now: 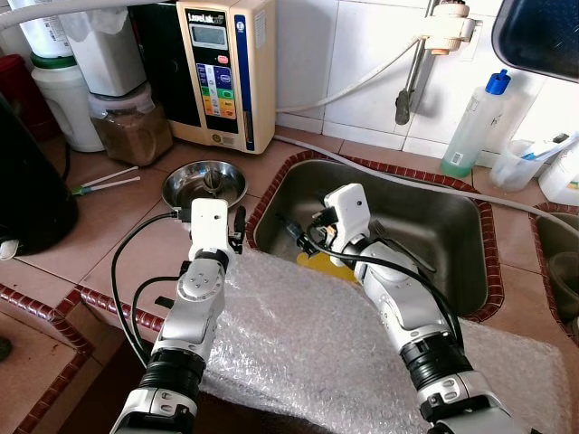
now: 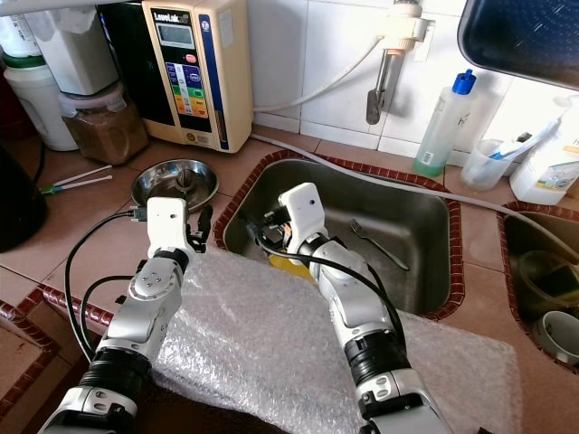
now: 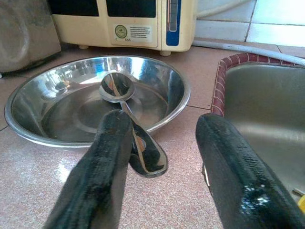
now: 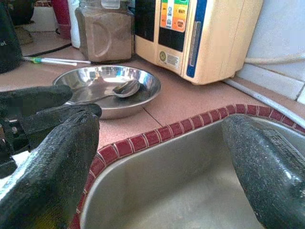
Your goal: Kitchen organization
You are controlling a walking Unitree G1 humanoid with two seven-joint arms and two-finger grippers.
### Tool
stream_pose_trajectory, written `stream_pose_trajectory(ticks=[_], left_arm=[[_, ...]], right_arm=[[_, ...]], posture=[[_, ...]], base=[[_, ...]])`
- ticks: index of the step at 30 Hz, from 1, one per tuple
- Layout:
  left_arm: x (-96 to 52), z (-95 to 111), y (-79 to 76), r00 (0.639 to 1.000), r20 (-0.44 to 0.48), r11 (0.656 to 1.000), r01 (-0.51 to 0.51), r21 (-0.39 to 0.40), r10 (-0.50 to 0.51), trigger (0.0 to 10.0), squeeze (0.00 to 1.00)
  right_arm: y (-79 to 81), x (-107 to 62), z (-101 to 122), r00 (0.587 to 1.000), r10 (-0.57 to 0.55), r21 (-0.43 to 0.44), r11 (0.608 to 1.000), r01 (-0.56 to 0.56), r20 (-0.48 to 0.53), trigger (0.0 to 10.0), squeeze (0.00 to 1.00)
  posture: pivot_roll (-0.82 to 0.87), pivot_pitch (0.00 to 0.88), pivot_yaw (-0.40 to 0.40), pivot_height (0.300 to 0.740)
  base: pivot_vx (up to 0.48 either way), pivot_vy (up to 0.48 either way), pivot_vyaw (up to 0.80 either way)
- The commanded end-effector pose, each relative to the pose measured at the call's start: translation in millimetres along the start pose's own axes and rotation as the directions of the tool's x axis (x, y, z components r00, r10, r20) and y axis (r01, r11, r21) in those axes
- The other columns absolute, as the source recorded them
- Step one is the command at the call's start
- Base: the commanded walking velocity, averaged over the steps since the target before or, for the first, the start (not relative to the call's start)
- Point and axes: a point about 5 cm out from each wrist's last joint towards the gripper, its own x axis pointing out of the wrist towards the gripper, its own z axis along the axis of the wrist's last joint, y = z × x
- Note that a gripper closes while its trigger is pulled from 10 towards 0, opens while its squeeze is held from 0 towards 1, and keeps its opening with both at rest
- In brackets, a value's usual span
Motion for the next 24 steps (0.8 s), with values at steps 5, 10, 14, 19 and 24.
stream_pose_trajectory(ticks=[5,10,14,19,24], left_arm=[[-0.6,-2.4,0.6,1.0,-0.005,1.0,-0.009,0.011,0.009,0.0,0.0],[-0.9,-1.5,-1.9,1.0,0.0,1.0,-0.001,0.01,0.001,0.0,0.0],[-0.8,-0.9,-2.7,1.0,0.002,1.0,-0.002,0.008,0.002,0.0,0.0],[-0.8,-0.3,-2.5,1.0,0.006,1.0,-0.008,0.006,0.008,0.0,0.0],[-0.8,0.6,-2.3,1.0,0.012,1.0,-0.01,0.006,0.009,0.0,0.0]], right_arm=[[2.8,-0.6,0.7,1.0,0.019,0.001,1.0,-0.019,-0.004,10.0,1.0],[1.8,-1.6,0.7,1.0,0.016,0.001,1.0,-0.016,-0.009,10.0,1.0],[1.0,-1.9,0.8,1.0,0.013,-0.001,1.0,-0.013,-0.011,10.0,1.0],[0.4,-2.2,0.9,1.0,0.012,-0.003,1.0,-0.012,-0.014,10.0,1.0],[0.4,-2.0,0.9,1.0,0.011,-0.004,1.0,-0.011,-0.015,10.0,1.0]], posture=[[0.06,0.0,0.026,0.74],[0.06,0.0,0.025,0.74],[0.05,0.0,0.021,0.74],[0.05,0.0,0.02,0.74],[0.05,0.0,0.02,0.74]], base=[[0.0,0.0,0.0],[0.0,0.0,0.0],[0.0,0.0,0.0],[0.0,0.0,0.0],[0.0,0.0,0.0]])
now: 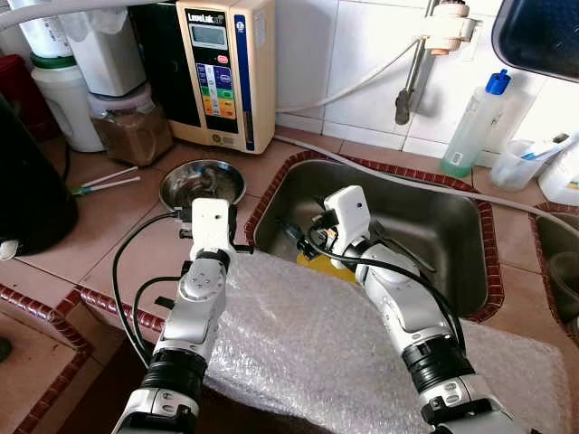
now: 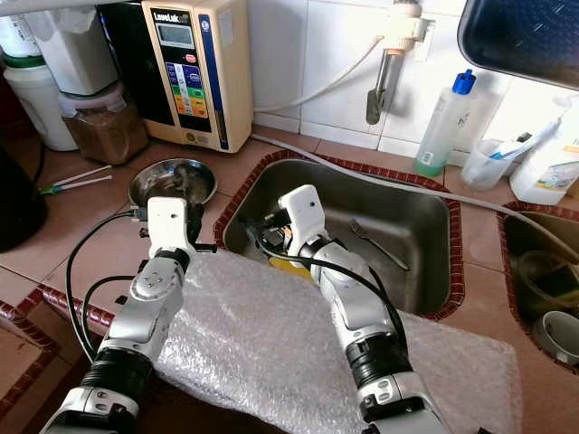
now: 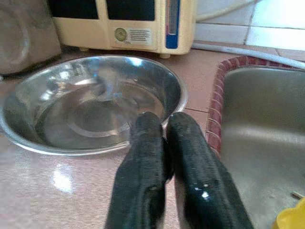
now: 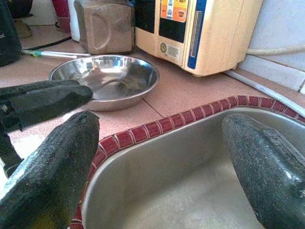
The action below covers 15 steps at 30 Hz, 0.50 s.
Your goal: Kitchen organization
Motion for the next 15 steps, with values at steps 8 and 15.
stream_pose_trajectory(ticks=[8,15], left_arm=[[-0.6,1.2,-0.7,1.0,0.011,1.0,-0.001,0.013,0.001,0.0,0.0],[-0.7,3.5,2.2,1.0,0.027,1.0,-0.008,0.025,0.008,0.0,0.0]], right_arm=[[1.1,0.7,4.9,1.0,0.007,-0.014,1.0,-0.007,0.01,10.0,1.0],[0.5,1.6,4.9,1.0,0.001,-0.014,1.0,-0.001,0.01,10.0,1.0]], posture=[[0.05,0.0,0.021,0.74],[0.06,0.0,0.024,0.74]], base=[[0.0,0.0,0.0],[0.0,0.0,0.0]])
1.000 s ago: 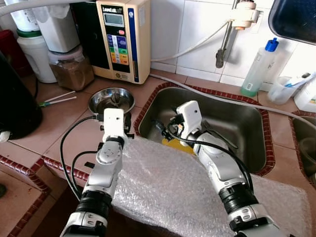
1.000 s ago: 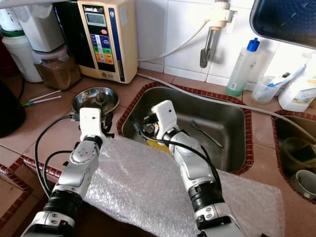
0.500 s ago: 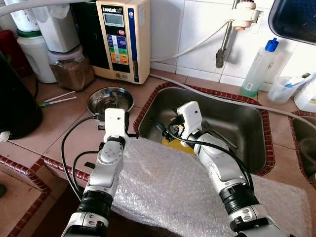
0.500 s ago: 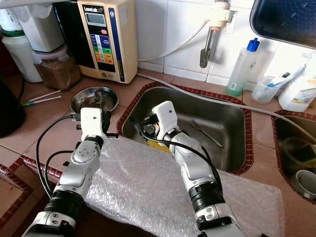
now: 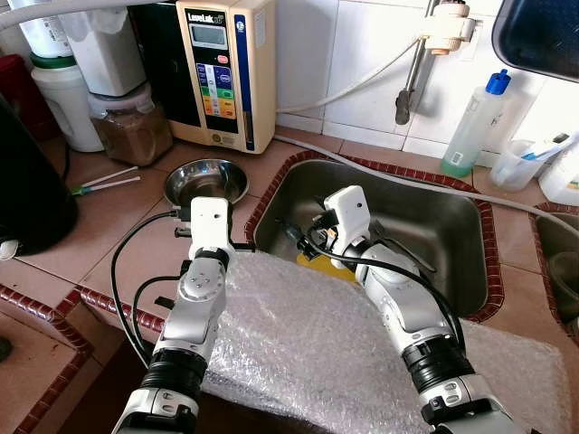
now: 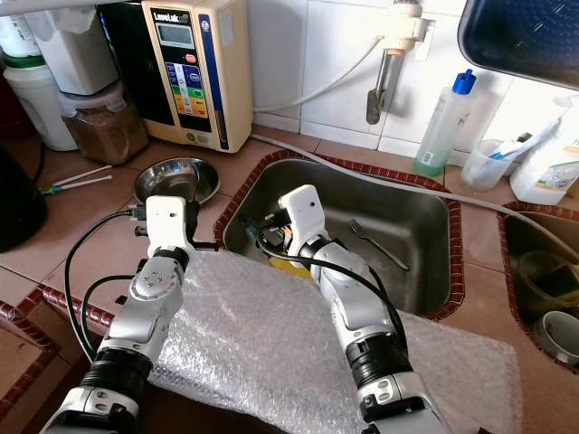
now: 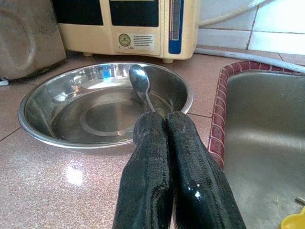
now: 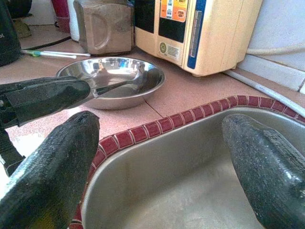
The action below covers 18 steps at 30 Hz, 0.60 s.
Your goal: Kitchen organization
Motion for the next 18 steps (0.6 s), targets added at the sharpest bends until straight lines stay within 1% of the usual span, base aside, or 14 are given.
stream_pose_trajectory(ticks=[1,3,5,15,17,18], left_arm=[[-0.7,2.0,1.7,1.0,0.014,1.0,0.0,0.02,0.0,0.0,0.0],[-0.1,2.7,6.6,1.0,0.021,0.999,-0.018,0.036,0.017,0.0,0.0],[0.0,2.6,7.6,1.0,0.022,0.999,-0.022,0.039,0.021,0.0,0.0],[0.5,6.1,7.5,0.999,0.046,0.999,-0.021,0.05,0.019,0.0,0.0],[0.4,10.3,7.3,0.997,0.076,0.998,-0.023,0.066,0.018,0.0,0.0],[0.2,14.4,6.8,0.994,0.104,0.996,-0.023,0.084,0.014,0.0,0.0]], right_arm=[[0.3,1.4,4.9,1.0,0.005,-0.014,1.0,-0.005,0.01,10.0,1.0],[0.2,2.0,4.7,1.0,-0.001,-0.013,1.0,0.001,0.01,10.0,1.0],[0.6,2.1,4.5,1.0,-0.002,-0.013,1.0,0.002,0.01,10.0,1.0],[-0.4,2.3,3.8,1.0,-0.007,-0.012,1.0,0.008,0.008,10.0,1.0],[-0.8,2.4,4.1,1.0,-0.01,-0.013,1.0,0.01,0.008,10.0,1.0],[-1.4,2.7,4.8,1.0,-0.015,-0.015,1.0,0.015,0.013,10.0,1.0]], posture=[[0.06,0.0,0.024,0.74],[0.06,0.0,0.026,0.74],[0.06,0.0,0.027,0.74],[0.06,0.0,0.028,0.74],[0.07,0.0,0.027,0.74],[0.07,0.0,0.026,0.74]], base=[[0.0,0.0,0.0],[0.0,0.0,0.0],[0.0,0.0,0.0],[0.0,0.0,0.0],[0.0,0.0,0.0],[0.0,0.0,0.0]])
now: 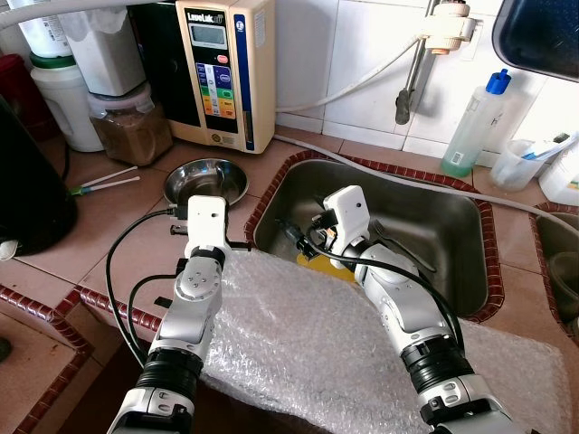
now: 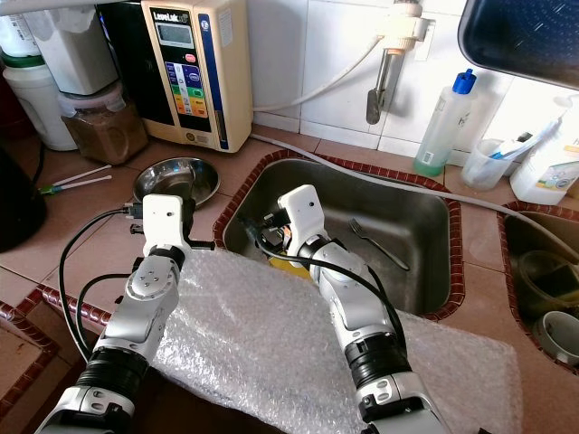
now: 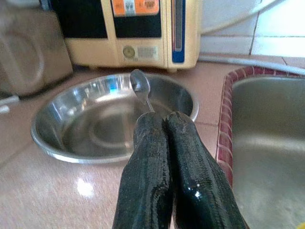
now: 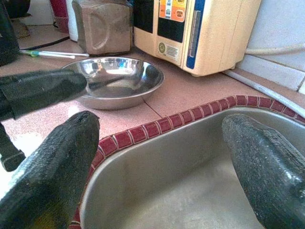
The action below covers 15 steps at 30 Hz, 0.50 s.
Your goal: Kitchen organization
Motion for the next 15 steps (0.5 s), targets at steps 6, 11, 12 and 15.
stream_pose_trajectory(ticks=[6,11,12,15], left_arm=[[-2.2,24.5,-8.8,0.983,0.168,0.995,0.056,0.086,-0.07,0.0,0.0],[-7.5,34.8,-27.1,0.95,0.251,0.979,0.159,0.126,-0.187,0.0,0.0],[-9.5,35.4,-33.0,0.94,0.259,0.972,0.195,0.13,-0.223,0.0,0.0],[-12.1,34.7,-39.4,0.928,0.263,0.964,0.243,0.112,-0.265,0.0,0.0]], right_arm=[[-7.8,3.8,12.7,0.997,-0.05,0.006,0.999,0.05,0.055,10.0,1.0],[-18.2,2.7,23.5,0.987,-0.11,0.062,0.993,0.103,0.117,10.0,0.6],[-23.7,2.3,28.9,0.978,-0.149,0.131,0.983,0.13,0.146,10.0,0.39],[-32.2,1.6,36.5,0.964,-0.194,0.202,0.967,0.157,0.179,10.0,0.0]], posture=[[0.07,0.0,0.025,0.74],[0.07,0.0,0.025,0.74],[0.06,0.0,0.024,0.74],[0.06,0.0,0.024,0.74]], base=[[0.0,0.0,0.0],[0.0,0.0,0.0],[0.0,0.0,0.0],[0.0,0.0,0.0]])
